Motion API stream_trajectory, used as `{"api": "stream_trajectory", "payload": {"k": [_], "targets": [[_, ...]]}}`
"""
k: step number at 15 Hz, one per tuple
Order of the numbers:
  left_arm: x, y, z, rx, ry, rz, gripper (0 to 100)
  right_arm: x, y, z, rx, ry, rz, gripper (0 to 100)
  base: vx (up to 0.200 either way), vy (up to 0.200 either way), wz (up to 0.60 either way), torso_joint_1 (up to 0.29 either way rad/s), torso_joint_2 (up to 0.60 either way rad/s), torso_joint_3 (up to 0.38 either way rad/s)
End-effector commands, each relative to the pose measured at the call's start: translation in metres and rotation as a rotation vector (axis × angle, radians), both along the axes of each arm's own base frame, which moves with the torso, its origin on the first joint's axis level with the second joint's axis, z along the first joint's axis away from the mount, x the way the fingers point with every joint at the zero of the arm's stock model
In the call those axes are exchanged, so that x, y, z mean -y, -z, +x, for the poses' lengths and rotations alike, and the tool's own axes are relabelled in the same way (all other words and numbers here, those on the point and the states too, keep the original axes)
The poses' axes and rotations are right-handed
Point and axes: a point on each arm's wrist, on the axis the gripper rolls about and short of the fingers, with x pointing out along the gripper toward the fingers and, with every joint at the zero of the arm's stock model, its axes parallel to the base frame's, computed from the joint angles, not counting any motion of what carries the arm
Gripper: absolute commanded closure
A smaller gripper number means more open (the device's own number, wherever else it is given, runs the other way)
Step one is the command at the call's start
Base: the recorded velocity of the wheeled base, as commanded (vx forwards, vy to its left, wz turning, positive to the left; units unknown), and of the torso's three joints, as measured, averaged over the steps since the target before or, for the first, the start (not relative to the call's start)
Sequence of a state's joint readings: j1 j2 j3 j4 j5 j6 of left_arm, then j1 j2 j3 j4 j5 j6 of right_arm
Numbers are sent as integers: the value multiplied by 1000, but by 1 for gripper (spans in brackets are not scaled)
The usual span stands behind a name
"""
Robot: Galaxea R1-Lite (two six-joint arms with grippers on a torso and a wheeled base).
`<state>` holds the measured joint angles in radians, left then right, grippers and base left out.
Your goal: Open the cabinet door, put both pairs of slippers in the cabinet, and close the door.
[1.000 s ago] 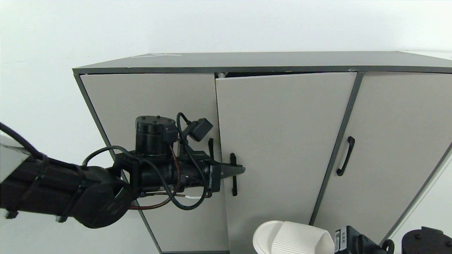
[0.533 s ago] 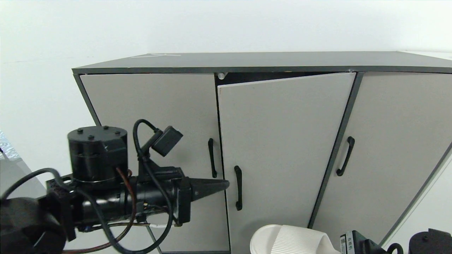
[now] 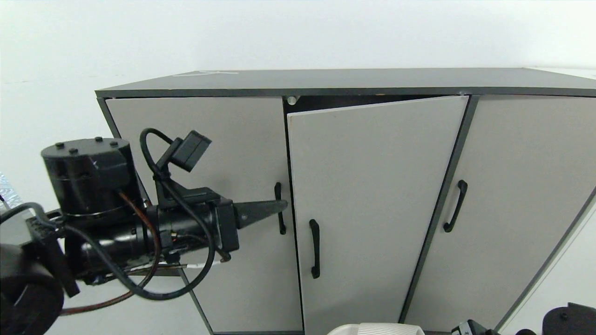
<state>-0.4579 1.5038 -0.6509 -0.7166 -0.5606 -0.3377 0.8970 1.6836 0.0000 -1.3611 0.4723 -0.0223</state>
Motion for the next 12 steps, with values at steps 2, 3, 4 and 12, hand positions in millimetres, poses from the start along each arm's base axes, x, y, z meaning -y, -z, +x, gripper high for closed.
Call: {"api": "stream_trajectory", "payload": {"k": [2, 3, 4, 12], "targets": [[1, 7, 37, -35, -61, 4, 100, 2, -4, -2, 14, -1, 17, 100, 0, 0, 0, 0, 0, 0], [3, 9, 42, -40, -61, 7, 100, 2, -4, -2, 14, -1, 17, 100, 0, 0, 0, 0, 0, 0], [3, 10, 42, -41, -61, 8, 100, 2, -4, -2, 14, -1, 17, 100, 0, 0, 0, 0, 0, 0], [31, 14, 47, -46, 26, 14, 100, -3, -1, -12, -10, -65, -14, 100, -50, 0, 0, 1, 1, 0]]}}
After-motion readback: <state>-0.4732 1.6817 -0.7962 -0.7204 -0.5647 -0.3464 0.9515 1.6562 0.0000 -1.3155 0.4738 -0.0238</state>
